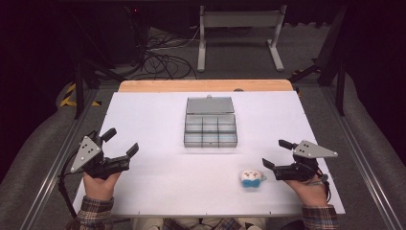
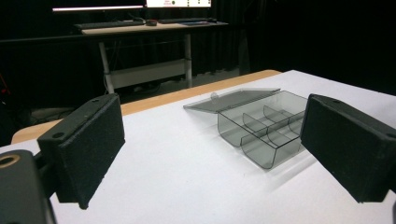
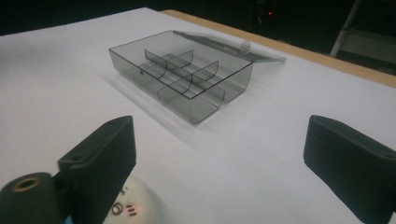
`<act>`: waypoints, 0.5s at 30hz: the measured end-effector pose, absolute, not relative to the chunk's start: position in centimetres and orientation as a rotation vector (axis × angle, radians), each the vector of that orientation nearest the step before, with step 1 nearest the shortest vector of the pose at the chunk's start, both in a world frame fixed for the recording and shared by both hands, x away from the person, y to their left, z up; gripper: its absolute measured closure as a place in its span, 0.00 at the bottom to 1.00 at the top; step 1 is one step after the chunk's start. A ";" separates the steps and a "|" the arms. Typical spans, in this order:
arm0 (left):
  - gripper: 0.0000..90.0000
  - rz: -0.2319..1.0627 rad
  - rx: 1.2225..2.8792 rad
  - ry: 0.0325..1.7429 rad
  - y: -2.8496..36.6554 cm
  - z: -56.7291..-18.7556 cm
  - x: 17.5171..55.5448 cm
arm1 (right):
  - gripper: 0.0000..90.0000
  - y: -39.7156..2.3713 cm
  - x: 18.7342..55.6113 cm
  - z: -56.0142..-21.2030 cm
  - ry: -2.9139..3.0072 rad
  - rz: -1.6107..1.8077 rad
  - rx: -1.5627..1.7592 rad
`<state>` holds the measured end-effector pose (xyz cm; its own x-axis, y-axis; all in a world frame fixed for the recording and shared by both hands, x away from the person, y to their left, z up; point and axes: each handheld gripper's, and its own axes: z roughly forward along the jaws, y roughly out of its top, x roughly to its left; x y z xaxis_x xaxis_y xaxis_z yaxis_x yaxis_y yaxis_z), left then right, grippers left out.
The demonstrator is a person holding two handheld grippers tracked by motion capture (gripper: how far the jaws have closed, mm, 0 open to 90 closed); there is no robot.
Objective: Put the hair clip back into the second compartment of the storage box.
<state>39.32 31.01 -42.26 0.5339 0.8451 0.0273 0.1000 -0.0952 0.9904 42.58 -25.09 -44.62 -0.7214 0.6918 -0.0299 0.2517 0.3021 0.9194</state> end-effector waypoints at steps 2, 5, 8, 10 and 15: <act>0.08 0.766 1.559 0.837 31.0 -42.3 39.3 | 0.09 -24.7 42.5 -44.8 2.180 1.391 0.826; 0.08 0.765 1.558 0.836 31.1 -42.3 39.3 | 0.07 -24.3 42.5 -45.0 2.221 1.375 0.811; 0.08 0.762 1.557 0.838 31.0 -42.4 39.3 | 0.07 -23.8 42.4 -45.3 2.260 1.363 0.796; 0.08 0.763 1.560 0.835 31.0 -42.4 39.3 | 0.07 -23.6 42.4 -45.5 2.287 1.350 0.789; 0.08 0.762 1.570 0.835 31.0 -42.4 39.3 | 0.07 -23.1 42.2 -46.0 2.351 1.321 0.774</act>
